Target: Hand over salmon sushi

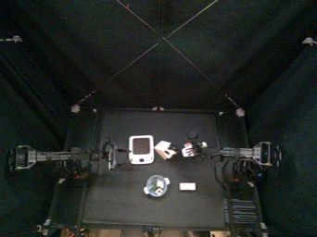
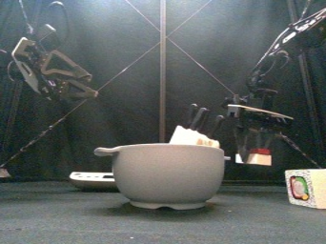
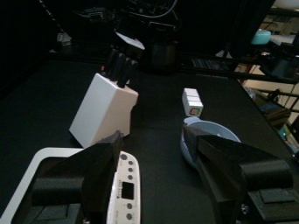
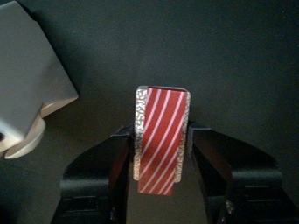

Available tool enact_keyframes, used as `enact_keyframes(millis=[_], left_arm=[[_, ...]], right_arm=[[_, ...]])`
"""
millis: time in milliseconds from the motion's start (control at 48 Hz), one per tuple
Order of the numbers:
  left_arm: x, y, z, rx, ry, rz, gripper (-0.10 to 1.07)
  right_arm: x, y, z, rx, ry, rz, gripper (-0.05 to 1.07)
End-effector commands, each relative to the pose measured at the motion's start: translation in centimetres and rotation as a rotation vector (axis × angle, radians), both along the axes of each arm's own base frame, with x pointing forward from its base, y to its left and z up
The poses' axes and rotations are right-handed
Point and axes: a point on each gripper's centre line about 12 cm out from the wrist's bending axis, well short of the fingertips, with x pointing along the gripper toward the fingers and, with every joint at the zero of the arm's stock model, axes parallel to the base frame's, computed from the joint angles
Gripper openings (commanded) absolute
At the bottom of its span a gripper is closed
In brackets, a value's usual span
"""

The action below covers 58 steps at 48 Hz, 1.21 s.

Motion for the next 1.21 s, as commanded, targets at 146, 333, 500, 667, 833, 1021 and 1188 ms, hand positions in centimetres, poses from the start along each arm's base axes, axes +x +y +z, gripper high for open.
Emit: enact_keyframes(millis=[146, 333, 500, 667, 833, 1021, 1188], left_arm=[[0.2, 0.3, 0.5, -0.011, -0.019, 0.015, 0.92], [0.2, 0.5, 0.5, -0.032, -0.026, 0.034, 0.92], [0.2, 0.5, 0.6, -0.036, -0.029, 0.037, 0.92], [0.3, 0.5, 0.7, -0.037, -0.032, 0.038, 0.92], [0.4, 0.4, 0.9, -0.036, -0.039, 0.032, 0.92], [0.7, 0.1, 1.5, -0.036, -0.058, 0.014, 0.92], [1.3, -0.8, 2.4, -0.048, -0.087, -0.024, 0.92]], right_arm=[[0.6, 0.4, 2.1, -0.024, -0.07, 0.026, 0.57], [1.0, 0.8, 4.8, -0.08, -0.15, 0.075, 0.57], [1.2, 1.6, 8.0, -0.147, -0.243, 0.14, 0.57], [1.5, 2.6, 10.7, -0.194, -0.365, 0.216, 0.57], [1.8, 3.7, 12.8, -0.236, -0.486, 0.306, 0.57], [2.5, 5.6, 14.9, -0.291, -0.634, 0.462, 0.57], [3.6, 6.8, 15.4, -0.31, -0.705, 0.57, 0.57]])
